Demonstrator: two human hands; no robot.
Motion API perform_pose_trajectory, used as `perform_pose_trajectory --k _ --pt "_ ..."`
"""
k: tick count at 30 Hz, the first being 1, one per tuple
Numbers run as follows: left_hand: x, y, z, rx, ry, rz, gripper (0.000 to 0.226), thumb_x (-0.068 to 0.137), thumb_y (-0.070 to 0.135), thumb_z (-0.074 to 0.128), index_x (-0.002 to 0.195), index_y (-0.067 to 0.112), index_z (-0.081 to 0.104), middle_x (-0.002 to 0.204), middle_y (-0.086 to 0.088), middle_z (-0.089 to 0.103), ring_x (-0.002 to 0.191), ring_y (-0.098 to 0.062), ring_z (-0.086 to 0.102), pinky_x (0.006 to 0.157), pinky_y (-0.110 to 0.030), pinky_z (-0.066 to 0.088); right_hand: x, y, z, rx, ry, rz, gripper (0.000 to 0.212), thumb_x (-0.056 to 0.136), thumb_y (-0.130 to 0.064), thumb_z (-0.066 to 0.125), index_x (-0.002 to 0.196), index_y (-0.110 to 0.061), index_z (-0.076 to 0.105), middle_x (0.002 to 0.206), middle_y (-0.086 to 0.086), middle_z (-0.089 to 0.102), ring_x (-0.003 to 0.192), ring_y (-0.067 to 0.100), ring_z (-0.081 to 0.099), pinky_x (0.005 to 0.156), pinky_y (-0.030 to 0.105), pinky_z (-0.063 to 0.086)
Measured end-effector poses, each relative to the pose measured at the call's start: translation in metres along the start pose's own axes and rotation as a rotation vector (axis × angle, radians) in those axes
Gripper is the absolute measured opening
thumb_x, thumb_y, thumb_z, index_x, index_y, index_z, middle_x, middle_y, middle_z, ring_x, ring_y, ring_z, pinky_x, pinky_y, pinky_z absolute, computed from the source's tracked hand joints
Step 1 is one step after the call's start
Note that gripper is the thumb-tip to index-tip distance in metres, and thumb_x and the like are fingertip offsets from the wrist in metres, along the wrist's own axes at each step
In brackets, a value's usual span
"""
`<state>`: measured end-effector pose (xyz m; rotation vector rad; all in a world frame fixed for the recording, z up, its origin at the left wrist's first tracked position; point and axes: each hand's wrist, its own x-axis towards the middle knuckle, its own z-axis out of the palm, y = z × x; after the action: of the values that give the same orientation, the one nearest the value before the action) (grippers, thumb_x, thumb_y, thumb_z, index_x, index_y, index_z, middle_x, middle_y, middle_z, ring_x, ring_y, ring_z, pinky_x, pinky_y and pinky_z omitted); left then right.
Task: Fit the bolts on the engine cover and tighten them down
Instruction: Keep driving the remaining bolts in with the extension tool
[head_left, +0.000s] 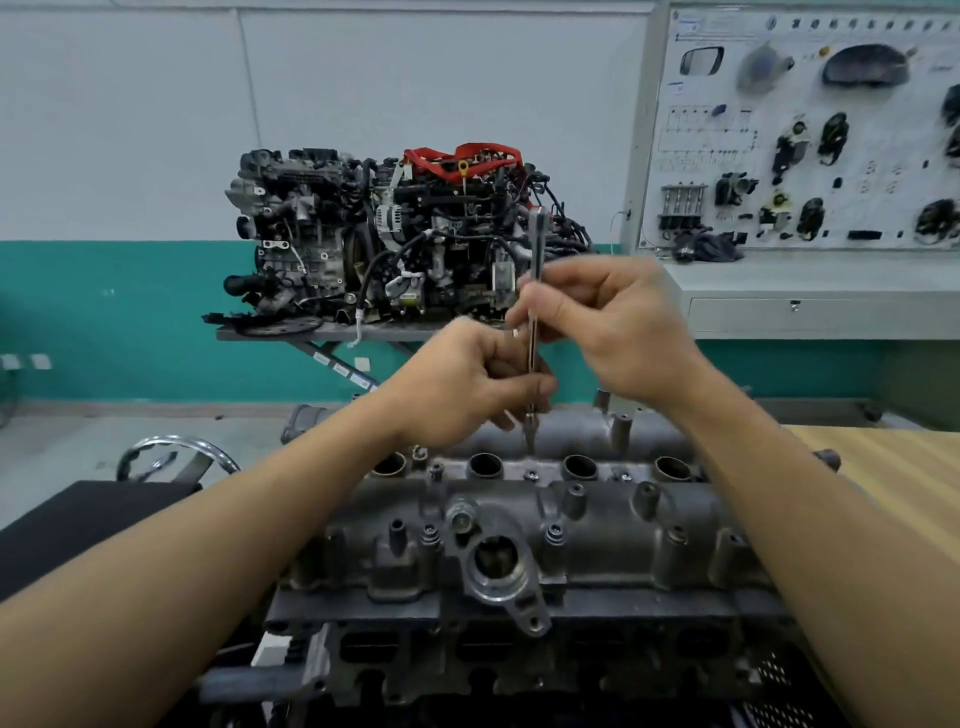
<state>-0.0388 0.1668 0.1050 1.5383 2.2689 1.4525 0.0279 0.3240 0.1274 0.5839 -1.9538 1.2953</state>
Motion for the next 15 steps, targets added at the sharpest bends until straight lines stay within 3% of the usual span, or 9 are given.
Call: perform_pose_trajectory --k 3,7,10,15 --pt "-0.008 0.01 -0.018 -0.041 0.065 0.062 0.01 0.089 0.012 0.073 0.082 0.006 0.074 0.074 -0.004 0.077 0.061 -0.013 0.07 0.064 -0.037 0.061 0.014 -0.018 0.008 0.132 -0.036 -0.03 0.013 0.095 -0.009 0.061 0.091 -0.013 0.072 0.079 0.003 0.076 0.066 0.017 0.07 0.065 0.028 0.059" --pt "-0.024 -0.005 -0.034 -0.003 0.153 -0.002 0.01 0.084 0.014 0.077 0.082 0.005 0.076 0.072 -0.007 0.077 0.062 -0.02 0.07 0.066 -0.039 0.062 0.015 -0.013 0.04 0.074 -0.087 0.02 0.02 0.1 -0.003 0.053 0.091 -0.012 0.068 0.077 0.0 0.074 0.067 0.014 0.07 0.063 0.029 0.06" --pt "-0.032 -0.023 -0.038 0.081 0.198 -0.064 0.011 0.082 0.017 0.08 0.081 0.006 0.078 0.073 -0.011 0.076 0.067 -0.034 0.071 0.07 -0.046 0.061 0.009 0.0 0.06 0.022 -0.099 0.052 0.02 0.101 -0.003 0.049 0.094 -0.008 0.067 0.08 0.001 0.073 0.07 0.01 0.07 0.06 0.02 0.054" --pt "-0.035 -0.034 -0.039 0.122 0.198 -0.101 0.016 0.08 0.025 0.083 0.068 0.016 0.077 0.064 0.002 0.074 0.054 -0.011 0.065 0.057 -0.027 0.056 0.009 0.01 0.068 0.054 -0.074 0.096 0.023 0.103 -0.004 0.048 0.092 -0.016 0.066 0.079 -0.003 0.073 0.068 0.009 0.067 0.059 0.02 0.052"
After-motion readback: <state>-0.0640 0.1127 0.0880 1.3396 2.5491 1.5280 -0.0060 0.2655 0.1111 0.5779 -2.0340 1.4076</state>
